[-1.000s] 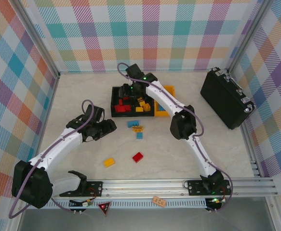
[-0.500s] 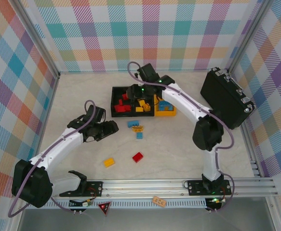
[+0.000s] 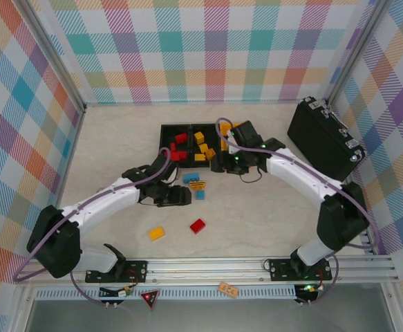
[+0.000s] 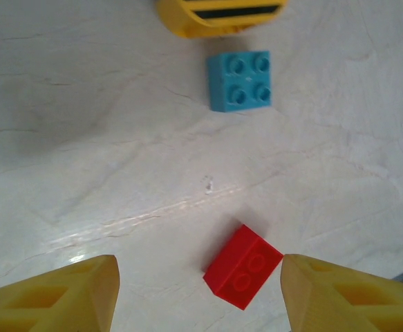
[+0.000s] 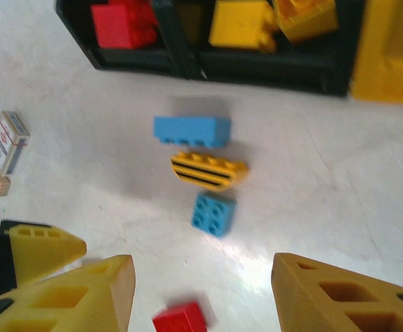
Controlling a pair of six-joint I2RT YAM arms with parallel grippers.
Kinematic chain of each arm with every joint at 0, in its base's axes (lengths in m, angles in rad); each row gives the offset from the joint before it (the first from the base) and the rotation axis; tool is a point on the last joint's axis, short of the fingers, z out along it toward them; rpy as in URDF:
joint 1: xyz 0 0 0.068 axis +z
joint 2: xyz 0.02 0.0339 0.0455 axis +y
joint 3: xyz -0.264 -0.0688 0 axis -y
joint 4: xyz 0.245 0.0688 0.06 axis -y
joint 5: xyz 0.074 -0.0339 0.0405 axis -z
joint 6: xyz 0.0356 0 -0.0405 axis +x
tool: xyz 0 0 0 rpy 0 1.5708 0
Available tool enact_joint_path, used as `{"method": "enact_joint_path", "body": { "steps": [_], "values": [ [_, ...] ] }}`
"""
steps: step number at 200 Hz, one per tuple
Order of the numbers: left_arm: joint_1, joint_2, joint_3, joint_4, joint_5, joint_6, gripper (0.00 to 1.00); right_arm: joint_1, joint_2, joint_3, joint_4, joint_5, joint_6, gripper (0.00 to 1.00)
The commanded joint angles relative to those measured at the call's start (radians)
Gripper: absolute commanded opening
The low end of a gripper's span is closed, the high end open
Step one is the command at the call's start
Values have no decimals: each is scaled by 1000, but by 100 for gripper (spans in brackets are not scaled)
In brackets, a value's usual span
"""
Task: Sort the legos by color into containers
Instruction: Place the lego in the container, then pick up the lego from the middle-left of the table.
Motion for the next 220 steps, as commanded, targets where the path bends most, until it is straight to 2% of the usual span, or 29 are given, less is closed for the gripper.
{"method": "enact_joint_path", "body": {
  "steps": [1,44,74,110,171,181,199,220],
  "values": [
    [-52,49,54,-42,21,82,63,-22,-91,-96,-34,-72,19,55],
    [-149,153,123,-118,-15,163,64,-96,-260,-295,-88,-134,51,56],
    [-199,215,149,-147,-27,197,66,-110,-335,-370,-124,-149,65,58],
    [-254,291,176,-166,-54,227,68,-119,-374,-437,-121,-152,90,58],
    [-320,393,205,-166,-86,252,66,-118,-405,-513,-93,-181,132,58],
    [-323,409,209,-162,-93,253,63,-119,-407,-525,-90,-181,138,58],
    [-325,427,215,-153,-97,251,50,-119,-415,-542,-75,-182,150,58],
    [-324,429,220,-152,-113,242,42,-119,-417,-551,-59,-187,162,57]
  ]
}}
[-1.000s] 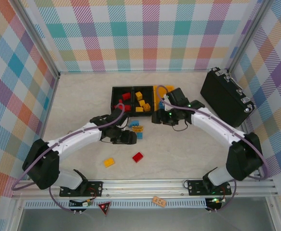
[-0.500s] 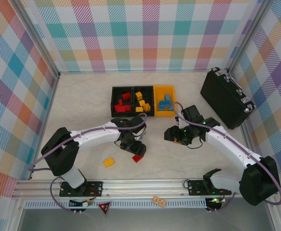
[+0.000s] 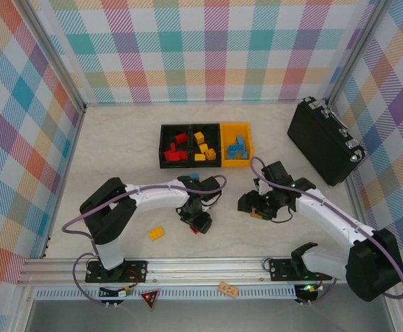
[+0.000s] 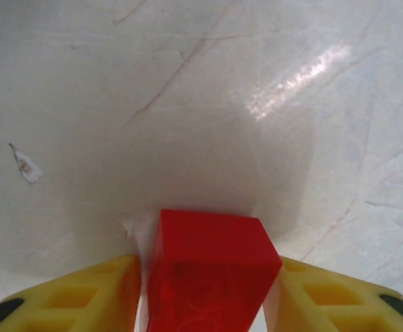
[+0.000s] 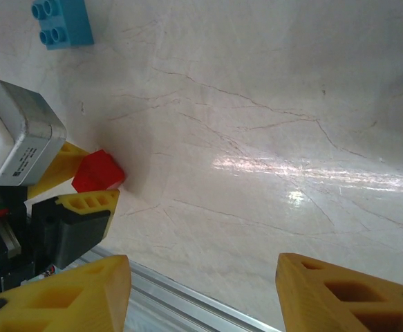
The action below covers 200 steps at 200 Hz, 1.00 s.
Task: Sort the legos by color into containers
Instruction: Pick up the lego from the middle-left of the table, then place the lego in the container.
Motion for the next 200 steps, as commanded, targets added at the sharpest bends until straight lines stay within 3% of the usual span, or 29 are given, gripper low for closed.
{"method": "enact_joint_path", "body": {
  "steps": [1,58,124,200],
  "values": [
    [-7,9,28,-23,-30,4,42,-5,-16,-15,28,-29,31,58],
    [28,-76,44,-22,-79,-57,35,-4,10,5,82,-63,31,57],
    [194,-175,93,-10,-77,-100,35,-3,82,111,202,-70,23,57],
    [403,-140,254,7,-123,-136,35,-2,252,294,299,-18,19,57]
  ]
}}
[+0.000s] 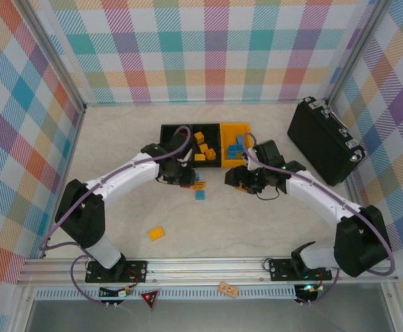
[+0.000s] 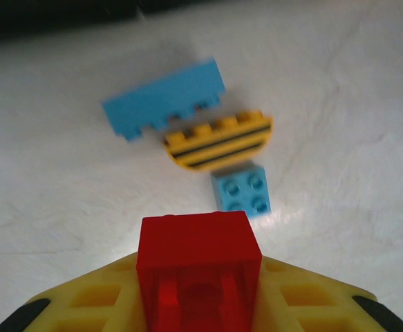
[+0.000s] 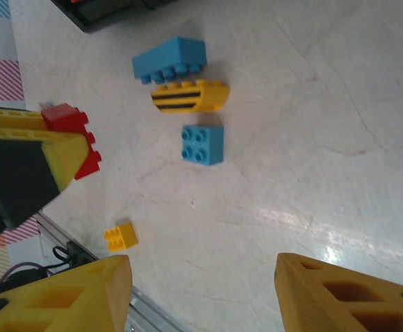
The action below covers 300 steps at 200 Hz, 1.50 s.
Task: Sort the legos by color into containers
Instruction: Place the lego in the container.
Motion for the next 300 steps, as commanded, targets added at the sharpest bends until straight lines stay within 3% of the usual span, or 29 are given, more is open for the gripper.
{"method": "enact_joint_path", "body": {
  "steps": [1,78,158,222,265,300],
  "values": [
    [56,15,81,6,-28,-21,35,-2,48,79,55,21,-3,57],
    [204,231,369,-35,-70,9,35,17,196,246,69,54,-5,57],
    [275,530,677,-82,-89,22,36,33,223,277,62,79,7,56],
    [283,627,746,-73,-39,7,41,33,219,265,54,95,6,57],
    [283,602,728,-66,-31,-1,57,35,229,263,62,91,9,57],
    [282,542,687,-54,-21,-3,57,39,229,270,57,91,3,56]
  ]
}}
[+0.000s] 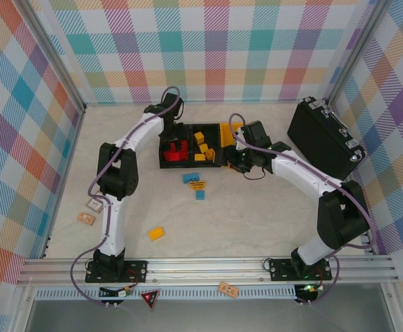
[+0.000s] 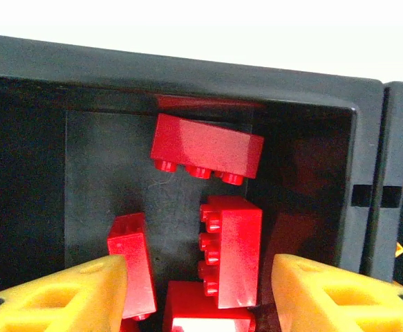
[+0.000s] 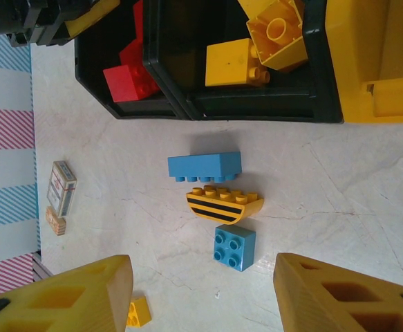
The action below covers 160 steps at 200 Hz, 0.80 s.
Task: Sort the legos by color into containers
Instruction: Place the lego in the container.
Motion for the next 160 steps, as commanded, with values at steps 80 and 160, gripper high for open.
{"method": "enact_joint_path", "body": {
  "steps": [80,160],
  "values": [
    [-15,-353,-278,37,70,-3,58,21,-48,-29,-54,20,-86,57],
    [-62,-720,-747,9,-10,-149,64,59,-117,-100,-42,-12,-196,58]
  ]
}}
